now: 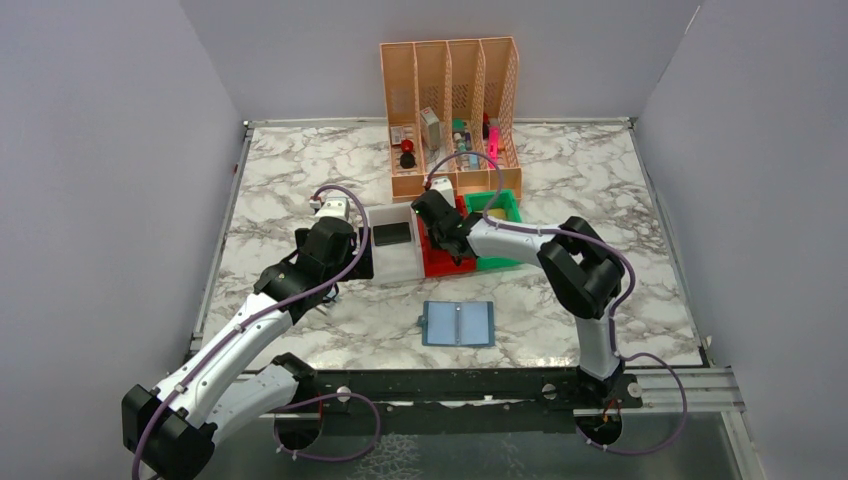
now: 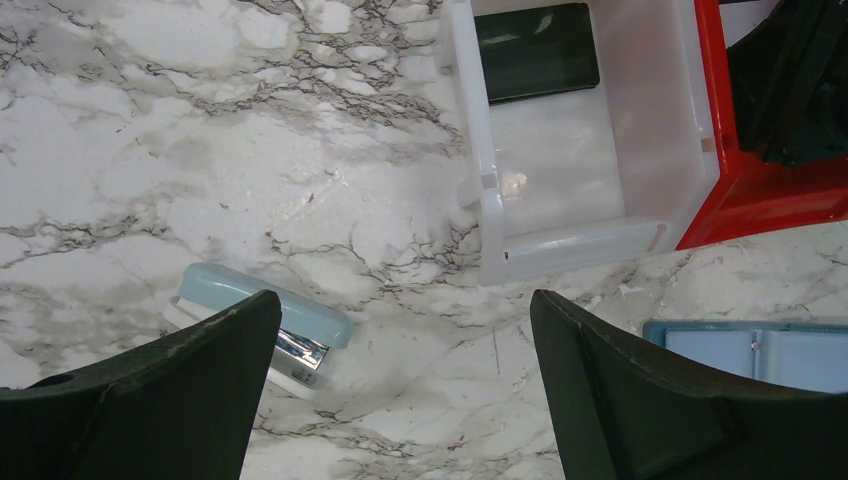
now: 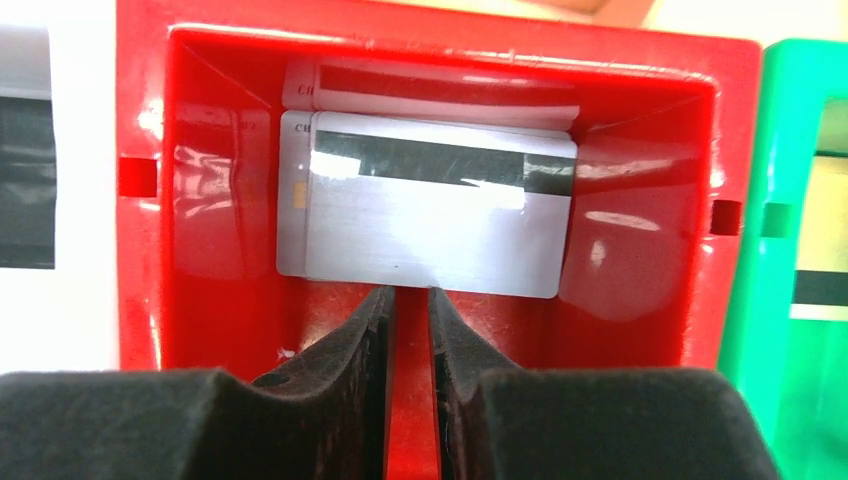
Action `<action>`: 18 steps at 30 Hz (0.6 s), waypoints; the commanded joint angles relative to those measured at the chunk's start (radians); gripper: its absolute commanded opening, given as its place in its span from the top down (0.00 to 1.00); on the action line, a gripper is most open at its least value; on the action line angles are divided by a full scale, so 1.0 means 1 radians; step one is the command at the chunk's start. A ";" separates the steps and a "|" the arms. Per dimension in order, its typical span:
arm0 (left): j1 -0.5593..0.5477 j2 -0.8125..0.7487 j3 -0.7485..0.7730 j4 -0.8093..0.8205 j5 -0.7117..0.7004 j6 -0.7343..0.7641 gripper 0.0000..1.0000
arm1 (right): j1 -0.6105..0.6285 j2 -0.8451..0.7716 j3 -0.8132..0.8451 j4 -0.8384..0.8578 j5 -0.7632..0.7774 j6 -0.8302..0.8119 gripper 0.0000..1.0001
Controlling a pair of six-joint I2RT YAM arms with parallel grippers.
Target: Take the credit cards out of the card holder
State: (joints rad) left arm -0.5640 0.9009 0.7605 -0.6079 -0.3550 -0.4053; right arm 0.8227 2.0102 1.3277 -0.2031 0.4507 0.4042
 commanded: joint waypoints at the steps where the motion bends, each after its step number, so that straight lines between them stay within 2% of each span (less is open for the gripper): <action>1: 0.006 -0.003 -0.004 0.017 0.022 0.010 0.01 | -0.020 0.031 0.037 0.012 0.085 -0.039 0.76; 10: 0.006 0.001 -0.004 0.016 0.021 0.010 0.01 | -0.028 0.011 0.021 0.027 -0.015 -0.045 0.77; 18: 0.006 0.006 -0.002 0.016 0.024 0.011 0.01 | -0.028 -0.148 -0.069 0.055 -0.131 -0.038 0.74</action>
State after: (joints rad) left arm -0.5640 0.9039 0.7605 -0.6079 -0.3534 -0.4046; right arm 0.7982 1.9781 1.2968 -0.1867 0.3897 0.3649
